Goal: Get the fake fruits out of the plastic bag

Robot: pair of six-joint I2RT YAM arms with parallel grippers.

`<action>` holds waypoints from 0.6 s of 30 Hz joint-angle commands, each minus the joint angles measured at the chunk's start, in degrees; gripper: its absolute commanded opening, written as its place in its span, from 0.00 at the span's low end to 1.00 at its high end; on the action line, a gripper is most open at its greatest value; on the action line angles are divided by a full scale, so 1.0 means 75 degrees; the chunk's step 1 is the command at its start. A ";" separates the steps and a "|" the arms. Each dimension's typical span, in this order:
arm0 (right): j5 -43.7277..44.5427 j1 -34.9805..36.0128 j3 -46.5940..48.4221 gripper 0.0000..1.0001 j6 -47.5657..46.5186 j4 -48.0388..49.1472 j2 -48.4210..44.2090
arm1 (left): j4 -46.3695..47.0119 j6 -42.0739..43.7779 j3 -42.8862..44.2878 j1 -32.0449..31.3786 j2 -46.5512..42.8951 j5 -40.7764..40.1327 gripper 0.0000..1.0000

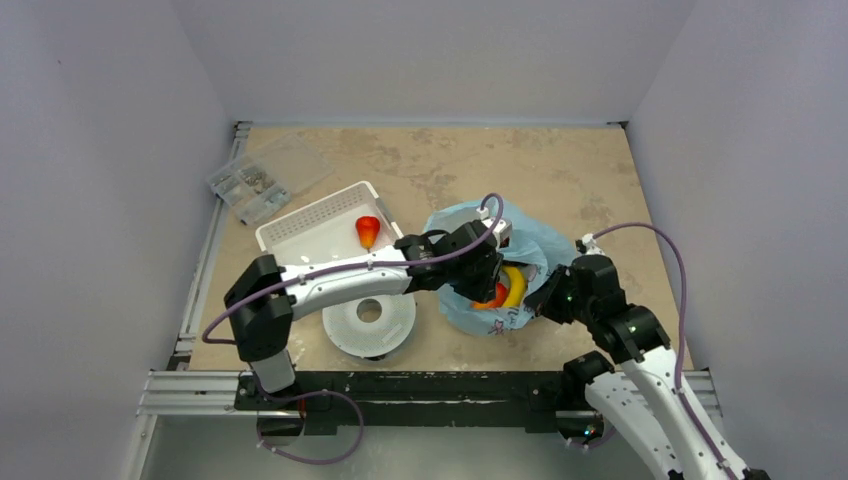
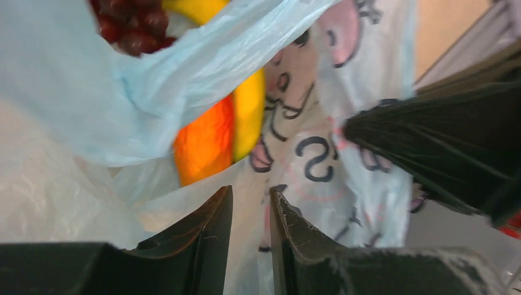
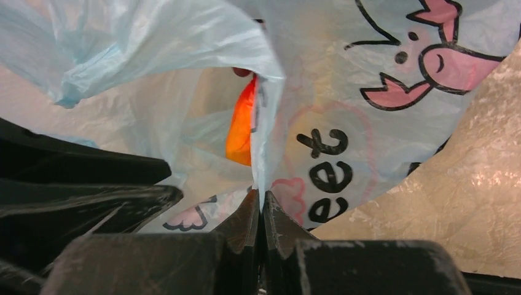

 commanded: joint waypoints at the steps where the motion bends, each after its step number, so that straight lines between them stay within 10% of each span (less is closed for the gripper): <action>1: -0.0082 0.0031 -0.0359 0.00 0.0537 0.0162 0.0422 | 0.0849 -0.0463 -0.0627 -0.0035 0.0516 -0.0400 0.24; 12: 0.0669 0.0031 -0.0805 0.00 0.1738 -0.0029 0.1569 | 0.1665 -0.1156 -0.2080 -0.0533 0.0502 -0.1123 0.19; 18: 0.0595 0.0028 -0.1559 0.00 0.1828 0.0311 0.1373 | 0.1284 -0.0631 -0.1477 -0.0516 0.0427 -0.1353 0.38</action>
